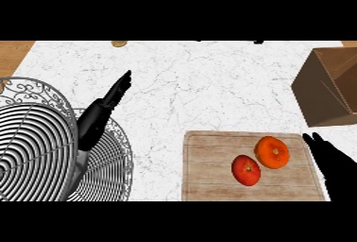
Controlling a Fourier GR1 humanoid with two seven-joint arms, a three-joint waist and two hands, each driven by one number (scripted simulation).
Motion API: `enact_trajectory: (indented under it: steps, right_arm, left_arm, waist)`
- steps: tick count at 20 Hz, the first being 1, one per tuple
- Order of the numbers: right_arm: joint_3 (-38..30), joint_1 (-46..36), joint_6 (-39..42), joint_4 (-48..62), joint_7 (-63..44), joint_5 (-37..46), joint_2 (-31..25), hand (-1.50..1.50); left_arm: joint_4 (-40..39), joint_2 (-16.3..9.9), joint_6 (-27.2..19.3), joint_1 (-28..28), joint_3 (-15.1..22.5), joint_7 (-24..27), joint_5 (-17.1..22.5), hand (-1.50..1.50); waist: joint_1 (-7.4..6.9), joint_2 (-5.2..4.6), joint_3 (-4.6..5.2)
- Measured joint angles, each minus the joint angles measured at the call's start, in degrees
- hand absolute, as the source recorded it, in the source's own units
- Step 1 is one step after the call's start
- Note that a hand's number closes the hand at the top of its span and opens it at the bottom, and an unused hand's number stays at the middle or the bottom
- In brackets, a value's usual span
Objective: Pick the tomato from the cutting board and place it in the cardboard box
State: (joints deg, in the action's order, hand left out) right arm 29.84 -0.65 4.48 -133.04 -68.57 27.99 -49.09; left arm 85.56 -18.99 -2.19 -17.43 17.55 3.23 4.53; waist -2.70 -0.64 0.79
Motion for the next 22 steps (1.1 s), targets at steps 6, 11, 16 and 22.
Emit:
enact_trajectory:
  steps: [6, 11, 16, 22]
  right_arm:
    - [3.7, -4.3, 2.0, 4.4, -2.3, 0.5, 6.5, -1.5]
    - [5.4, -7.1, 3.4, 9.4, -2.8, 2.9, 11.1, -1.5]
    - [6.8, -9.4, 4.9, 14.4, -2.8, 7.0, 16.3, -1.5]
    - [7.7, -10.7, 7.0, 20.1, -2.7, 11.2, 22.4, -1.5]
  left_arm:
    - [-0.3, 0.4, 0.5, 0.0, -0.5, -0.1, -0.1, 0.0]
    - [-0.3, 0.5, 0.4, 0.5, -0.9, 0.3, -1.0, 0.0]
    - [-0.1, 0.5, 0.7, 1.1, -1.5, 0.4, -1.1, 0.0]
    - [0.4, 0.6, 1.1, 1.9, -2.4, 0.3, -1.2, 0.0]
  waist:
    - [-0.05, 0.13, -0.1]
    - [0.39, 0.34, -0.17]
    - [0.92, 0.53, -0.22]
    - [1.63, 0.66, -0.36]
